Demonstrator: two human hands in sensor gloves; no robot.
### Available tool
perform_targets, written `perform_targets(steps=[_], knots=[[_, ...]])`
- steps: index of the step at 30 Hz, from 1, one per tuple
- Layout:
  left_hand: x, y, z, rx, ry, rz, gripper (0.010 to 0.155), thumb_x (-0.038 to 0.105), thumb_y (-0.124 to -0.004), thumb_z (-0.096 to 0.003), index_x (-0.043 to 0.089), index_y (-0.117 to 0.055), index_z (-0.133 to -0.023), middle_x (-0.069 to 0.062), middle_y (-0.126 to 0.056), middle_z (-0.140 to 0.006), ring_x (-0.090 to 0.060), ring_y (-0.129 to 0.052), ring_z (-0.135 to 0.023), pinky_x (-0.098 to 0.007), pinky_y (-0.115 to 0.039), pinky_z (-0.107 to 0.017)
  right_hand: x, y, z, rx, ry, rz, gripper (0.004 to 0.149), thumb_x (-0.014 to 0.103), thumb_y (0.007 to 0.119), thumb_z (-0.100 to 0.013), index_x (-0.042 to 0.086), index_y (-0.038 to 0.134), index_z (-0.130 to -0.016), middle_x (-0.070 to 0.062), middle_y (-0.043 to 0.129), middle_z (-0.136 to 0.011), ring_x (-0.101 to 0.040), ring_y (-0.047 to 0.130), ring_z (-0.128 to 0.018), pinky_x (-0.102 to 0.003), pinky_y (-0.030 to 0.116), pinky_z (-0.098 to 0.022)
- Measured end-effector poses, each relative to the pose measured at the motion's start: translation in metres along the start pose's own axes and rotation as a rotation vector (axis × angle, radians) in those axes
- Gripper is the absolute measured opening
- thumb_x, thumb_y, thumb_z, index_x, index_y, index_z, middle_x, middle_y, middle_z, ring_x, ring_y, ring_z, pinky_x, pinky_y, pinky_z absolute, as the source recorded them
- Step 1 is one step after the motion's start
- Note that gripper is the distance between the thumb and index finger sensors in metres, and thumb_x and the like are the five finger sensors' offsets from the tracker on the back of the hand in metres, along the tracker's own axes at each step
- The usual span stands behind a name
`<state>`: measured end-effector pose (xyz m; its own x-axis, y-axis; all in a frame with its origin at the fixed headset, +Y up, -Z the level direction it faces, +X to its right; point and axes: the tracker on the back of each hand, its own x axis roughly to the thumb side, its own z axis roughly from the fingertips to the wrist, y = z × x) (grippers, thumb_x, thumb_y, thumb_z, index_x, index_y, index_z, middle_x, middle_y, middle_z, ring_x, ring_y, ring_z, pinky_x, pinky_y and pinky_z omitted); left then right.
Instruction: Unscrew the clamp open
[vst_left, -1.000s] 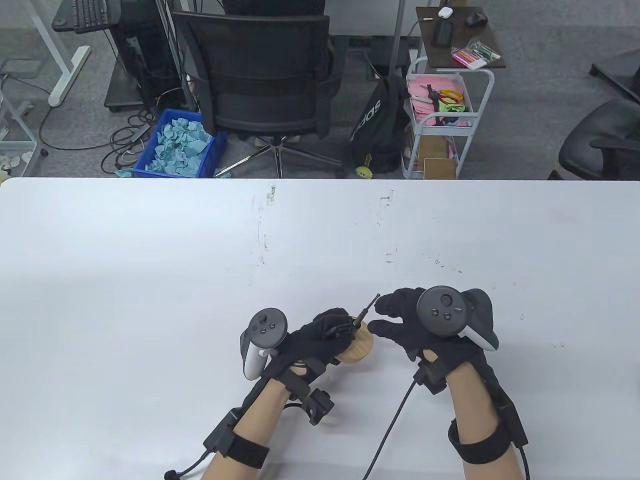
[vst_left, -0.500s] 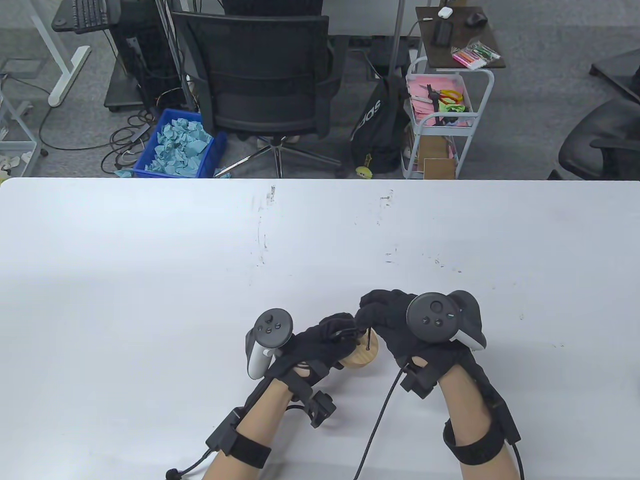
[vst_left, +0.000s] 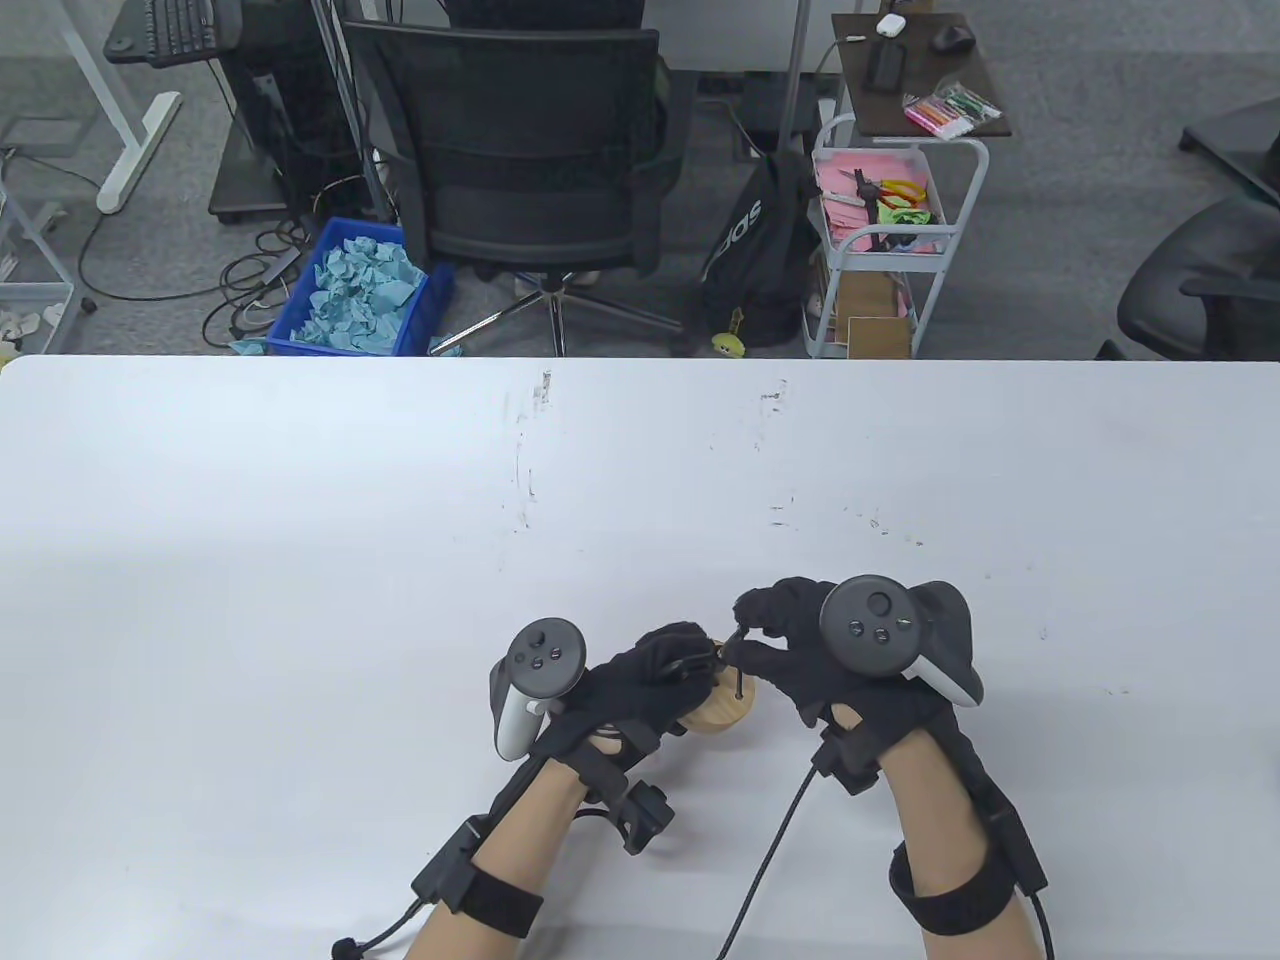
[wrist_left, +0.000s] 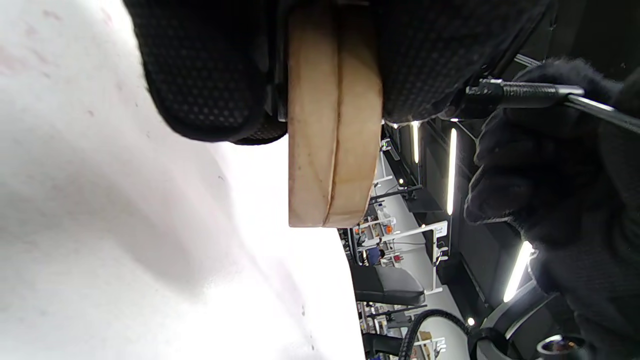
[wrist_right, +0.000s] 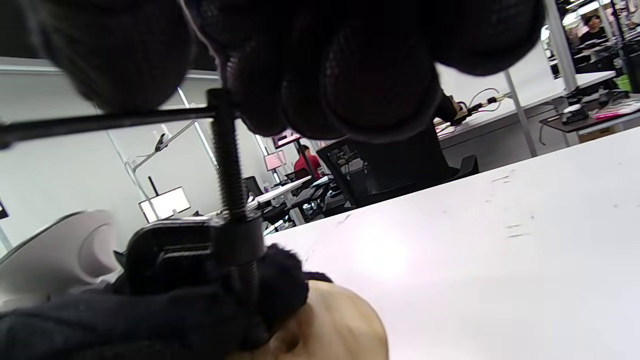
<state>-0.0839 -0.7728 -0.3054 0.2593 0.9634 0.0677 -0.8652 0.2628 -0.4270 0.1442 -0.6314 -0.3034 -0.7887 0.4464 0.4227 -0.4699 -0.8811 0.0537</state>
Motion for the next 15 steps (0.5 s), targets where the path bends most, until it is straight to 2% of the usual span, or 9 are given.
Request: perform_targets(steps=[5,8,15], knots=[[0.0007,0.0004,0.0007,0.000,-0.003,0.000,0.043,0.036,-0.086,-0.0493,0.030,-0.080,-0.091,-0.010,-0.061,-0.112,-0.023,-0.102,-0.072,-0.022,-0.094,-0.054,0.0033,0.0008,0.0000,0.002,-0.026,-0.002,0.047,0.035,0.083,-0.040,0.024,0.081,-0.085,-0.003,0.083,-0.080,-0.026,0.093,-0.054,-0.050,0.073,-0.049],[0.0006,-0.0020,0.0003,-0.013,-0.004,0.021,0.042,0.036,-0.085,-0.0497,0.030,-0.079,-0.091,-0.010,-0.060,-0.111,-0.024,-0.102,-0.072,-0.022,-0.093,-0.054,0.0057,0.0032,-0.0003,-0.008,-0.051,0.020,0.045,0.026,0.082,-0.040,0.027,0.080,-0.085,-0.001,0.080,-0.083,-0.030,0.089,-0.065,-0.052,0.068,-0.055],[0.0013,0.0022,0.0017,-0.003,-0.008,0.013,0.042,0.036,-0.086,-0.0494,0.030,-0.080,-0.091,-0.010,-0.061,-0.111,-0.024,-0.102,-0.072,-0.022,-0.094,-0.053,0.0074,0.0070,-0.0013,-0.046,-0.080,0.033,0.044,0.024,0.082,-0.039,0.029,0.081,-0.083,0.001,0.079,-0.086,-0.032,0.083,-0.075,-0.055,0.062,-0.061]])
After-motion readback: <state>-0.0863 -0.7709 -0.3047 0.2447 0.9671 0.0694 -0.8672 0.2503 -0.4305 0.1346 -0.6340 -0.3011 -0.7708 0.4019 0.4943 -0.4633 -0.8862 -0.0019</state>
